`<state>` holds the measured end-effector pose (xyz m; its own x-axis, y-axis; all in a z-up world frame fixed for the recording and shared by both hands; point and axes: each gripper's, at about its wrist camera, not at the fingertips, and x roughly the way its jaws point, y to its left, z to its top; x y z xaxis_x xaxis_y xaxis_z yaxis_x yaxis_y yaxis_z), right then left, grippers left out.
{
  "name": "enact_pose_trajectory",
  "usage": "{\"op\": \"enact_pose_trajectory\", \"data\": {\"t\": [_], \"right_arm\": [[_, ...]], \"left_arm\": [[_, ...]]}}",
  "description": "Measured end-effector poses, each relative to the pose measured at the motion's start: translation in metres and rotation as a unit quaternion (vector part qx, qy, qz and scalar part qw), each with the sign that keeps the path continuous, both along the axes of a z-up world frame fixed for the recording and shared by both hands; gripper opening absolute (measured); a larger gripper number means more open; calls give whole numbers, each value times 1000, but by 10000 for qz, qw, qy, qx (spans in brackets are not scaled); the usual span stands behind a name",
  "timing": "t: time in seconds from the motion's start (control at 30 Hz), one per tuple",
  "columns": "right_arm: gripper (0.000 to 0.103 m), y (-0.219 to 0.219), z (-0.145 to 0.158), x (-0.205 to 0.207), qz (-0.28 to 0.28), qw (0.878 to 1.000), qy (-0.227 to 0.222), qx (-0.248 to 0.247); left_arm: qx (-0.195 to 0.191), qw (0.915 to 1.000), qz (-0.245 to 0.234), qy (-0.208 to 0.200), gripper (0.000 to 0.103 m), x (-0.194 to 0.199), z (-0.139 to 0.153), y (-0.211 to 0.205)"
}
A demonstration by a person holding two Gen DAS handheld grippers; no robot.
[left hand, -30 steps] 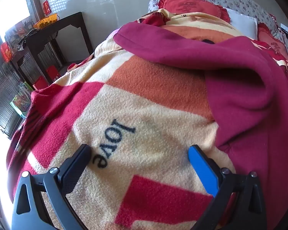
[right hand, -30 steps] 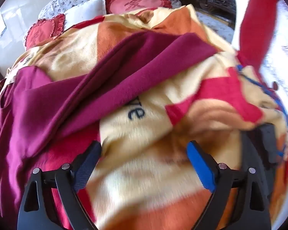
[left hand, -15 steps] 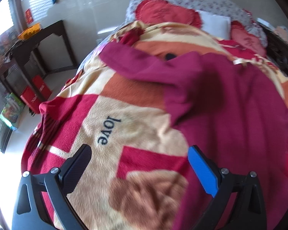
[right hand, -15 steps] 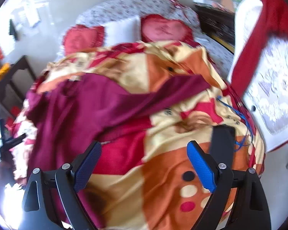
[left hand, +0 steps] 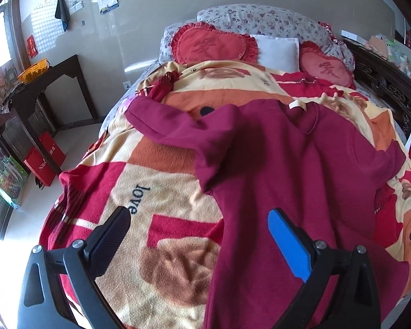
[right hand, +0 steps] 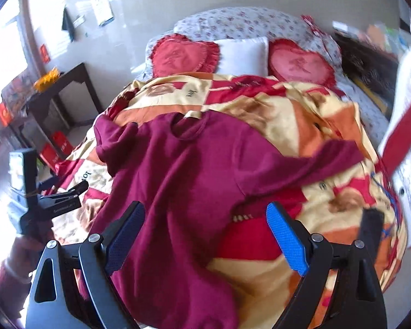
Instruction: Fold small clothes
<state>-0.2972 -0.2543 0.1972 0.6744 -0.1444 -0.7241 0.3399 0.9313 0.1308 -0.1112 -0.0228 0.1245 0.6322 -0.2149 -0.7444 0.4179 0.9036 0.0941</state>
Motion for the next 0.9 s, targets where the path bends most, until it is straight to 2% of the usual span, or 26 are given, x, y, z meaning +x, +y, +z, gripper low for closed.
{"op": "enact_pose_trajectory", "data": {"t": [0.17,0.37,0.63,0.77,0.9], "right_arm": [[74,25,-7,40,169,9997,-145,-138],[74,29,-30,81,78,9998,78,-165],[74,32,-43,113,89,9996,128,-241],[68,34,-52,128,113,9993,215,-284],[67,34,-63,139,52,9995,223,-215]], "left_arm": [[-38,10000,40,7,102,6,3,-1],[-98,9998,75,144,102,21,1,-2],[-157,9992,206,298,102,43,-8,-1],[-164,9990,251,326,102,51,-10,-2],[-169,9987,262,399,102,58,-13,-5]]}}
